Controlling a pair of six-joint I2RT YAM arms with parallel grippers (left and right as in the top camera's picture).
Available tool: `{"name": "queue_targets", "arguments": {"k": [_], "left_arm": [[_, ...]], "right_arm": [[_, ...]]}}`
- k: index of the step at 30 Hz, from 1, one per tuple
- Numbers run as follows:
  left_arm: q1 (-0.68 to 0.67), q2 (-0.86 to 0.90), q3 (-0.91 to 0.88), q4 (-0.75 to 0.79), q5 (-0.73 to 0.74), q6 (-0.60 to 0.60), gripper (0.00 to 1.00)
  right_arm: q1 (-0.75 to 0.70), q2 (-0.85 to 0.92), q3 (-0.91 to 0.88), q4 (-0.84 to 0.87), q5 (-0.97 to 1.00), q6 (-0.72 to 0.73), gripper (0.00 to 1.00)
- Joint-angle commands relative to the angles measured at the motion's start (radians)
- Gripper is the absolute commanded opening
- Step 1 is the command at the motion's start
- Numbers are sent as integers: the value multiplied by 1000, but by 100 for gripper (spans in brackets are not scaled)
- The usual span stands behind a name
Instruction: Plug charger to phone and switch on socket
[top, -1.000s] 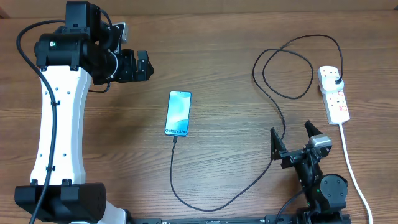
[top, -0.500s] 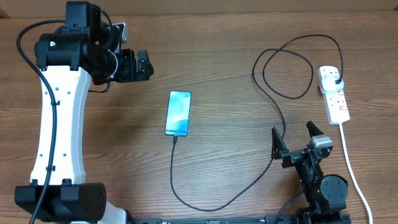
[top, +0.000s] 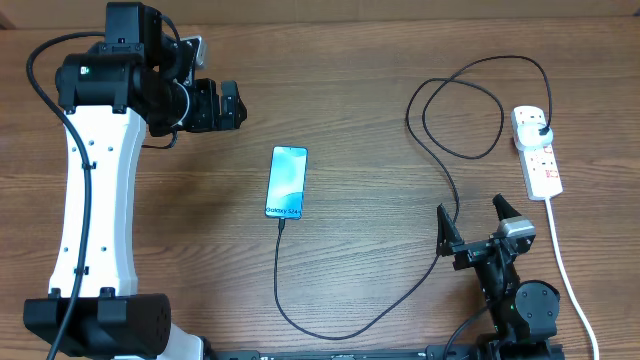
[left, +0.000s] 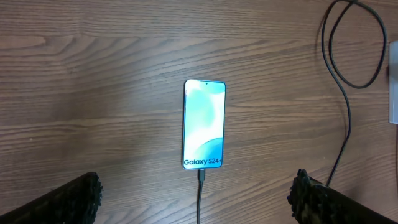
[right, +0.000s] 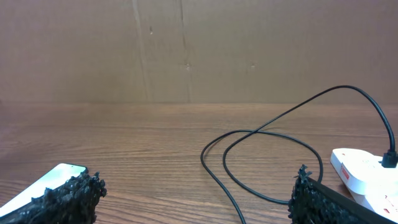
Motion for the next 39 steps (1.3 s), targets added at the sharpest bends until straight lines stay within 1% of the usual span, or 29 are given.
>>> {"name": "queue_targets", "arguments": {"k": [1, 7, 12, 16, 22, 26, 27, 29, 39], "left_arm": [[0, -7, 11, 2, -2, -10, 100], [-1, -29, 11, 2, -2, -10, 100], [-1, -143, -28, 0, -3, -9, 100], [-1, -244, -94, 51, -29, 2, 100], [-1, -448, -321, 251, -26, 1, 100], [0, -608, -541, 428, -25, 2, 100], [0, -681, -644, 515, -25, 2, 100], [0, -752, -748, 603, -25, 2, 100], [0, -1046, -1128, 1011, -24, 98, 100]], "right_arm": [[5, -12, -10, 3, 13, -4, 100], [5, -12, -10, 3, 13, -4, 100], [5, -12, -10, 4, 13, -4, 100], [5, -12, -10, 4, 13, -4, 100], [5, -12, -10, 4, 13, -4, 100], [5, -12, -10, 4, 13, -4, 100], [5, -12, -10, 3, 13, -4, 100], [5, -12, -10, 4, 13, -4, 100], [5, -12, -10, 4, 13, -4, 100]]}}
